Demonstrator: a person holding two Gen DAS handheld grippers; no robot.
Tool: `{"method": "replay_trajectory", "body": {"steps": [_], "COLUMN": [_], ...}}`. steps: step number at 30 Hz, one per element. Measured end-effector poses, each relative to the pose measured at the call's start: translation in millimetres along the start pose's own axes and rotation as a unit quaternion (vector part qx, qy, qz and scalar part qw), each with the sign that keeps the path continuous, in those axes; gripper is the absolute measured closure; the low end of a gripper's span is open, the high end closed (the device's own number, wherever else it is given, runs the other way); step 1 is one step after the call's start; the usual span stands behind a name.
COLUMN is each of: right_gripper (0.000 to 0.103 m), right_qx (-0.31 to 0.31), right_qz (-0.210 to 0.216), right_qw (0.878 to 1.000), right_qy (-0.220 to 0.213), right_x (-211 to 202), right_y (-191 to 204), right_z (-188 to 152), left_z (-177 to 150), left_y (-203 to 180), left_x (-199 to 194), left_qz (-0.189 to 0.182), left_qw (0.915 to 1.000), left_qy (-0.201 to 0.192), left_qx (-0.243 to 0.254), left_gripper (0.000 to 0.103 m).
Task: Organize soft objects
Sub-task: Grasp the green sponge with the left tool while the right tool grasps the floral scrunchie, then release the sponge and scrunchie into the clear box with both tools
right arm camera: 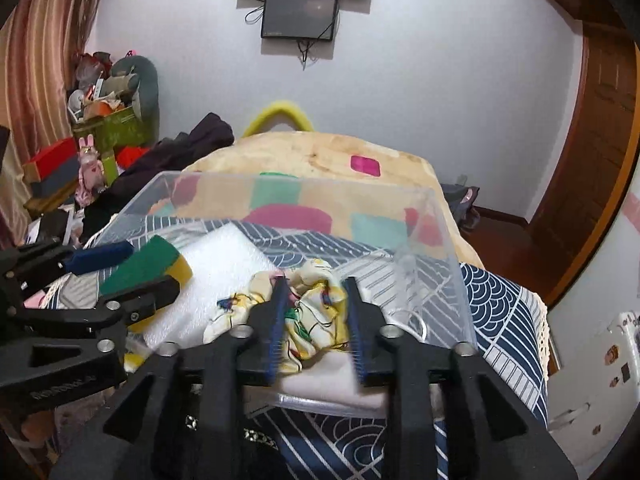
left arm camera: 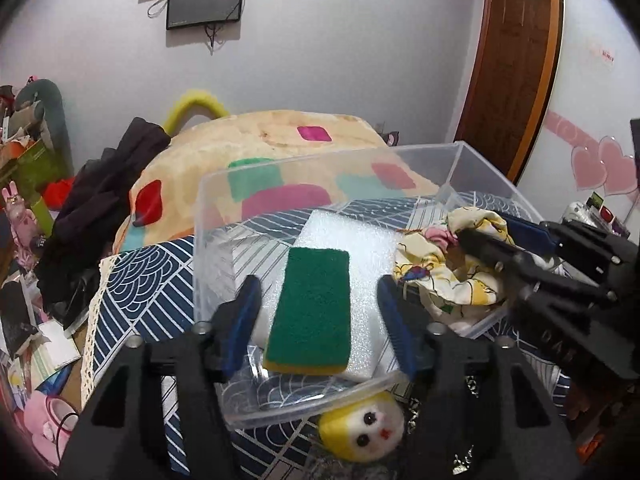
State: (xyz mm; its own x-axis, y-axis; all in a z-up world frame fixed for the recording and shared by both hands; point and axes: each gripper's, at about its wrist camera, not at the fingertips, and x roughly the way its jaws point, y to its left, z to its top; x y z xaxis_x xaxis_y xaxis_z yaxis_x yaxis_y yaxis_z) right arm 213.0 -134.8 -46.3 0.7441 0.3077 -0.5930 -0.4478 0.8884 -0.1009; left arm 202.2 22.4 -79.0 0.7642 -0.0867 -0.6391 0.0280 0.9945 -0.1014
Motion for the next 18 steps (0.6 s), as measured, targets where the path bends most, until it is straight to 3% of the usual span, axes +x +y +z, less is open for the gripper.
{"method": "replay_trajectory", "body": {"steps": [7,18], "right_gripper": [0.06,0.037], "right_qx": [0.006,0.019], "right_qz": [0.006,0.021], "right_qw": [1.0,0.997], "right_qy": [-0.016,-0.076], "right_x": [-19.0,-70.5], "right_y": [-9.1,-8.9], "right_z": [0.3,-3.5], "left_z": [-3.3,-16.5], "left_y": [-2.2,1.9], "left_x": [-22.4,-81.6], "left_qz": [-0.002,-0.003], "left_qw": [0.9998,0.9977], "left_qy": [-0.02,-0.068], "left_qx": [0.005,0.007], "left_gripper": [0.035,0.017]}}
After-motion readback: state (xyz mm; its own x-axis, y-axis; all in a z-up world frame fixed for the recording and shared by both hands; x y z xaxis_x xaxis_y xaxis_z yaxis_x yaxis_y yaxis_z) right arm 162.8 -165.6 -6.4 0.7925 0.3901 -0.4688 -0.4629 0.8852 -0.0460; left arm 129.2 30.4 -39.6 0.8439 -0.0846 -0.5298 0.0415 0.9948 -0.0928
